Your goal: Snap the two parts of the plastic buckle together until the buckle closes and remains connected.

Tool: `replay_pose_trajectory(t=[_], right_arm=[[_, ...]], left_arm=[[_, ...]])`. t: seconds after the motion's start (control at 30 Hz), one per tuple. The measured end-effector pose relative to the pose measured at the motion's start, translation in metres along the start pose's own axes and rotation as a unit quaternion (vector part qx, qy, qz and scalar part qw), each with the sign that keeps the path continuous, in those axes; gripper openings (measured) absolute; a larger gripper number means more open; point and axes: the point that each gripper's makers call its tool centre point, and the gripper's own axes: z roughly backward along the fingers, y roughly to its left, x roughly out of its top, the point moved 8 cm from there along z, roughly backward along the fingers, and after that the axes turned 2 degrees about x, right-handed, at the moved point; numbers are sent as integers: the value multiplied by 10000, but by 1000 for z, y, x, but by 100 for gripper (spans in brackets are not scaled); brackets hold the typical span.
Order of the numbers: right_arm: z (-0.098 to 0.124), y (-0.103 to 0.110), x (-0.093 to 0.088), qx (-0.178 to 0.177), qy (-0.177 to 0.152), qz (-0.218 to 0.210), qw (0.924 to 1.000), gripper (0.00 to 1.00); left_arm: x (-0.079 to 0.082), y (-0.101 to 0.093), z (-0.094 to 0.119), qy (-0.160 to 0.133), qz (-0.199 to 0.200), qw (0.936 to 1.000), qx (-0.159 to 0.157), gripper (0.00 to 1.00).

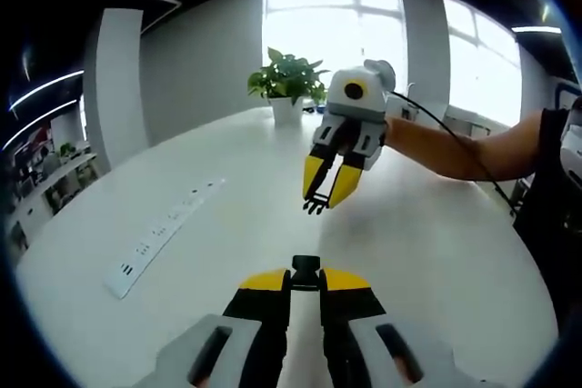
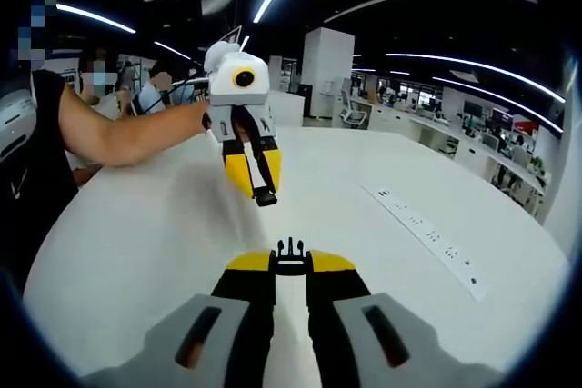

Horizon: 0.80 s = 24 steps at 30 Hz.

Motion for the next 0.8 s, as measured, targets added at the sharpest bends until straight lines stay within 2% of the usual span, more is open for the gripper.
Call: replay_pose_trajectory(t=[0.8], right_arm=[[2,12,-3,50,29,-22,10000,11]], left_arm=[[-3,-11,3,46,5,10000,-39,11]])
